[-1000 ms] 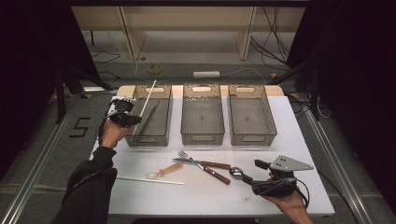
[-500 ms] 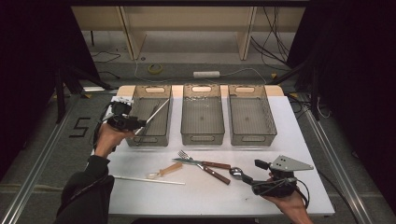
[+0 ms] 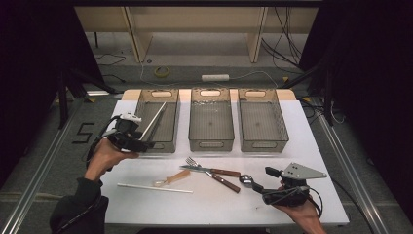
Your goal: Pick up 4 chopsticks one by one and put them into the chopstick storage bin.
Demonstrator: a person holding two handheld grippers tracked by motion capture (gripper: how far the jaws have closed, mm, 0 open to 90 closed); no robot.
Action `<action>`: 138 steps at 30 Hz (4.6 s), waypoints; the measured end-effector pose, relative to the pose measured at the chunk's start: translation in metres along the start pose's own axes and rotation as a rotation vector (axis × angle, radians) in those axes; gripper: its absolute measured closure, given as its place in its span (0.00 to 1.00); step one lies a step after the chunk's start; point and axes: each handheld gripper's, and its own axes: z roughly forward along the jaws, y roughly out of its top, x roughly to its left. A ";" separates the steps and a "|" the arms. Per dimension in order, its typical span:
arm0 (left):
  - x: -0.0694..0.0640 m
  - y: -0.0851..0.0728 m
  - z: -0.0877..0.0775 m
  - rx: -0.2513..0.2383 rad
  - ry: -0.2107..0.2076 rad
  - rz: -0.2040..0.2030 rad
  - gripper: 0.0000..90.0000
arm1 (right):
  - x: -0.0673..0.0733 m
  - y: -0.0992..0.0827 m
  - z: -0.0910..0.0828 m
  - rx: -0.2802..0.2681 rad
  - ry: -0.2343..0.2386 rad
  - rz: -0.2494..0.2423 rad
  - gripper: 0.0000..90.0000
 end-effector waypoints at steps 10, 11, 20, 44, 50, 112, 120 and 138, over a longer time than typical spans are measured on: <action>-0.015 -0.013 -0.004 0.085 -0.008 0.110 0.35 | 0.001 0.000 0.000 0.003 0.001 -0.009 0.29; -0.016 -0.014 -0.004 0.095 -0.007 0.118 0.34 | 0.001 0.000 0.000 0.002 0.000 -0.011 0.29; -0.027 -0.025 0.000 0.174 -0.026 0.194 0.32 | 0.001 0.000 0.000 0.004 0.001 -0.011 0.29; -0.042 -0.058 0.009 0.377 -0.118 0.385 0.41 | 0.001 0.000 0.001 0.013 0.004 -0.013 0.29; -0.043 -0.064 0.012 0.409 -0.119 0.438 0.51 | 0.001 0.000 0.002 0.015 0.005 -0.016 0.29; -0.052 -0.080 0.037 0.528 -0.178 0.766 0.93 | 0.002 0.000 0.003 0.031 0.011 -0.022 0.29; -0.051 -0.079 0.036 0.517 -0.184 0.769 0.93 | 0.002 0.000 0.003 0.031 0.012 -0.022 0.29; -0.061 -0.057 0.012 0.372 -0.265 0.667 0.94 | 0.002 0.000 0.003 0.029 0.011 -0.021 0.29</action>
